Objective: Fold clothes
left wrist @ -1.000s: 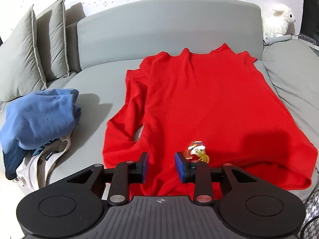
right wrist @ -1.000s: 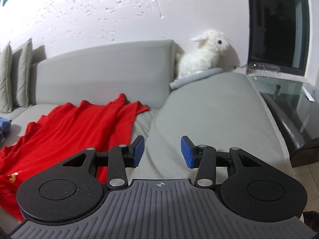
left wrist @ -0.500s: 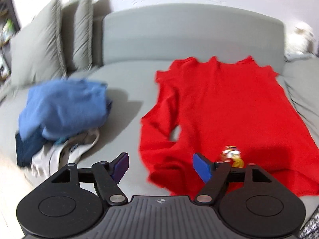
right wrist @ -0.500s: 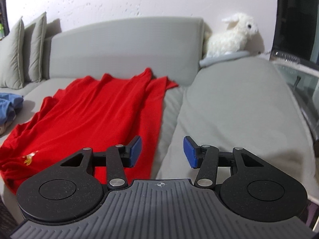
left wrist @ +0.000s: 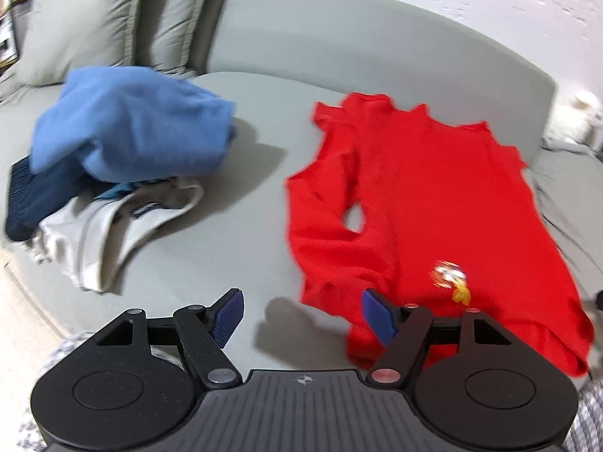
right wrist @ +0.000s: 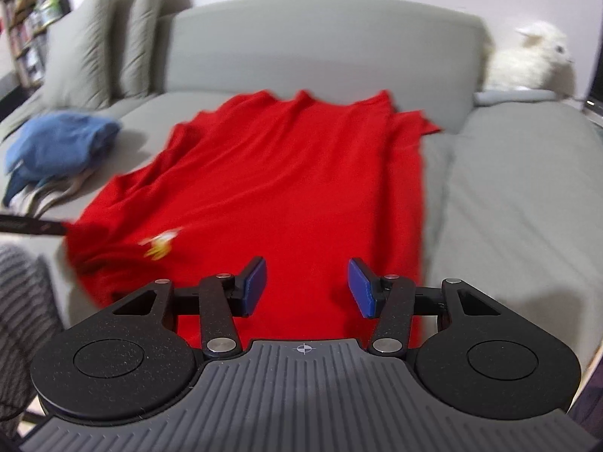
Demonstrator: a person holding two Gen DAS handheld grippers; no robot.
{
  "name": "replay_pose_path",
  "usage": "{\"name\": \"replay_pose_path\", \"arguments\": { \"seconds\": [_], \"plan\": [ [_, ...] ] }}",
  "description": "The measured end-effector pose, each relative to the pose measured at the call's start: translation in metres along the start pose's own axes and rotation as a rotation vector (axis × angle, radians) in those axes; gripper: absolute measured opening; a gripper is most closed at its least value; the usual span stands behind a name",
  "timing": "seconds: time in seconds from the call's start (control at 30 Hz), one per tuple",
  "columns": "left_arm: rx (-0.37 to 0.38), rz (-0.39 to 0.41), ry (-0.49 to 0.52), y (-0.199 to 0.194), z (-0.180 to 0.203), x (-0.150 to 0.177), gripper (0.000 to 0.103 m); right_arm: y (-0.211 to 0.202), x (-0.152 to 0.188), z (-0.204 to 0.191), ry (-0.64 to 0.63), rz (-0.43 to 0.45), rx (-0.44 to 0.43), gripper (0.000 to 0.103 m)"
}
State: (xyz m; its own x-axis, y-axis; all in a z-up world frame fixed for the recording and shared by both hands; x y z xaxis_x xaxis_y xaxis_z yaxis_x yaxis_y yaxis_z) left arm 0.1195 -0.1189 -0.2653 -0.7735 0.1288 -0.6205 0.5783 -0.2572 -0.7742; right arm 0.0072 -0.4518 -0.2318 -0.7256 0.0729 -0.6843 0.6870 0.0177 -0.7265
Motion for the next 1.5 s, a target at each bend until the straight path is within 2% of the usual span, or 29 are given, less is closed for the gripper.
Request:
{"name": "replay_pose_path", "arguments": {
  "seconds": [0.13,0.2,0.23,0.27,0.33,0.4,0.43,0.47,0.5,0.63,0.7,0.73,0.77,0.8,0.83,0.87,0.9,0.93,0.97,1.1,1.27,1.37,1.5],
  "plan": [
    [0.031,-0.015,0.015,0.01,0.009,-0.002,0.069,0.001,0.005,-0.045,-0.055,-0.042,-0.099,0.054],
    [0.033,-0.023,0.035,0.022,0.012,0.006,0.057,0.006,0.006,-0.068,-0.099,-0.071,-0.152,0.054],
    [0.033,-0.032,0.047,0.026,0.013,0.007,0.033,0.011,0.007,-0.083,-0.129,-0.092,-0.183,0.053],
    [0.035,-0.044,0.052,0.029,0.014,0.007,0.019,0.017,0.009,-0.095,-0.157,-0.111,-0.205,0.052],
    [0.034,-0.04,0.067,0.027,0.015,0.008,0.013,0.026,0.011,-0.115,-0.2,-0.136,-0.23,0.048],
    [0.024,-0.015,0.101,0.021,0.017,0.007,0.012,0.041,0.013,-0.137,-0.254,-0.164,-0.227,0.038],
    [0.017,-0.007,0.117,0.018,0.018,0.007,0.012,0.047,0.015,-0.145,-0.278,-0.173,-0.212,0.03],
    [0.003,0.0,0.138,0.014,0.018,0.005,0.012,0.052,0.016,-0.152,-0.296,-0.184,-0.198,0.013],
    [-0.006,0.001,0.145,0.011,0.017,0.004,0.012,0.055,0.017,-0.154,-0.303,-0.196,-0.185,0.006],
    [-0.049,-0.037,0.193,0.009,0.017,0.009,0.014,0.05,0.024,-0.16,-0.33,-0.265,-0.189,0.005],
    [-0.075,-0.087,0.207,0.021,0.016,0.016,0.024,0.048,0.032,-0.158,-0.335,-0.302,-0.188,0.006],
    [-0.082,-0.096,0.203,0.024,0.014,0.017,0.033,0.048,0.034,-0.157,-0.33,-0.308,-0.192,0.006],
    [-0.089,-0.086,0.188,0.023,0.01,0.017,0.041,0.047,0.034,-0.156,-0.319,-0.316,-0.201,0.01],
    [-0.094,-0.077,0.174,0.022,0.006,0.017,0.044,0.045,0.034,-0.155,-0.295,-0.332,-0.218,0.014],
    [-0.093,-0.073,0.167,0.019,0.004,0.016,0.051,0.043,0.033,-0.155,-0.275,-0.344,-0.233,0.023],
    [-0.096,-0.064,0.15,0.014,0.001,0.014,0.051,0.04,0.032,-0.155,-0.258,-0.352,-0.247,0.031],
    [-0.103,-0.061,0.148,0.01,-0.001,0.013,0.053,0.036,0.03,-0.155,-0.244,-0.359,-0.262,0.034],
    [-0.109,-0.058,0.145,0.007,-0.003,0.011,0.058,0.031,0.029,-0.155,-0.238,-0.361,-0.273,0.039],
    [-0.11,-0.049,0.132,0.002,-0.004,0.008,0.063,0.027,0.026,-0.154,-0.238,-0.353,-0.273,0.039],
    [-0.077,0.032,0.045,-0.018,-0.012,-0.014,0.063,0.007,-0.001,-0.146,-0.249,-0.265,-0.232,0.042],
    [-0.06,0.098,0.022,-0.017,-0.014,-0.044,0.063,0.007,-0.047,-0.147,-0.276,-0.139,-0.165,0.042],
    [-0.039,0.11,0.01,-0.007,-0.016,-0.058,0.062,0.017,-0.074,-0.156,-0.281,-0.087,-0.135,0.042],
    [-0.019,0.127,0.021,0.013,-0.019,-0.08,0.061,0.047,-0.108,-0.169,-0.261,-0.076,-0.113,0.042]
  ]
}}
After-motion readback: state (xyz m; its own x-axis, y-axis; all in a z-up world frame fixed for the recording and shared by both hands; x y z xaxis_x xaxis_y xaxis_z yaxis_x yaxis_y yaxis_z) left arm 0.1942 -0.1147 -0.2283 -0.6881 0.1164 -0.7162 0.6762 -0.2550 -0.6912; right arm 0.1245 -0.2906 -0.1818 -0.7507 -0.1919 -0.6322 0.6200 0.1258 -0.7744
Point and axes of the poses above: each gripper's, at about its wrist camera, not at the fingertips, and y roughly the way its jaws point, z to its right, x to its underside, the point moved 5 cm from there along y, roughly the way its jaws point, and after that the axes turned 1 degree about -z, right-handed, at the moved point
